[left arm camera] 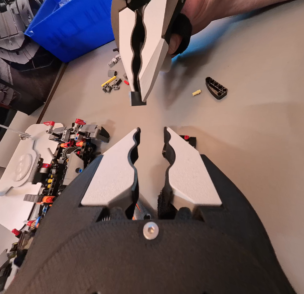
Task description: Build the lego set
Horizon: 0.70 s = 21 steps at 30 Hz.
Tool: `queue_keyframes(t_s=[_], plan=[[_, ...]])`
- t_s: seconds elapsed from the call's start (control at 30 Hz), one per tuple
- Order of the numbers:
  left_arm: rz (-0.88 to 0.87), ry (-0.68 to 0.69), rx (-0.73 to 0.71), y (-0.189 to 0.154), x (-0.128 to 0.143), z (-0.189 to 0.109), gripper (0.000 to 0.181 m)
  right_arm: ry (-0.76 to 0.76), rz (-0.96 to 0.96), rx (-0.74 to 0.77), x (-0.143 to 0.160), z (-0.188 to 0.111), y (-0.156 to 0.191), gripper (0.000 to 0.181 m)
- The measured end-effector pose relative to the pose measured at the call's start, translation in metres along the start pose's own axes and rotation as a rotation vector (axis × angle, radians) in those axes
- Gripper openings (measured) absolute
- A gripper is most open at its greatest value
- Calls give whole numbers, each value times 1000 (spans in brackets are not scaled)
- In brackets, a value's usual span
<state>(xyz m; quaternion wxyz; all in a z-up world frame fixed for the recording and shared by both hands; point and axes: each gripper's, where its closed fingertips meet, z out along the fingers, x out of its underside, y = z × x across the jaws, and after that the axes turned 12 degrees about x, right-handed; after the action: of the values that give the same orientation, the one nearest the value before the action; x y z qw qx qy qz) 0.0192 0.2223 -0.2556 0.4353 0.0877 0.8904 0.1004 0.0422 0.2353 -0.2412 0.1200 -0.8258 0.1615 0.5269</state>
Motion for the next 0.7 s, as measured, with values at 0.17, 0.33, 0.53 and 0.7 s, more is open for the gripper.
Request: queue_keyframes(t_s=[0.17, 0.33, 0.53, 0.7], plan=[[-42, -1, 93, -10, 3, -6, 49, 26, 22, 11, 4, 1, -4, 0], [-53, 51, 177, -27, 8, 0, 64, 54, 47, -33, 9, 3, 2, 0], [-114, 22, 63, -6, 6, 0, 41, -8, 106, -128, -3, 0, 15, 0], [-109, -35, 23, -2, -6, -2, 20, -30, 103, -148, -8, -1, 20, 0]])
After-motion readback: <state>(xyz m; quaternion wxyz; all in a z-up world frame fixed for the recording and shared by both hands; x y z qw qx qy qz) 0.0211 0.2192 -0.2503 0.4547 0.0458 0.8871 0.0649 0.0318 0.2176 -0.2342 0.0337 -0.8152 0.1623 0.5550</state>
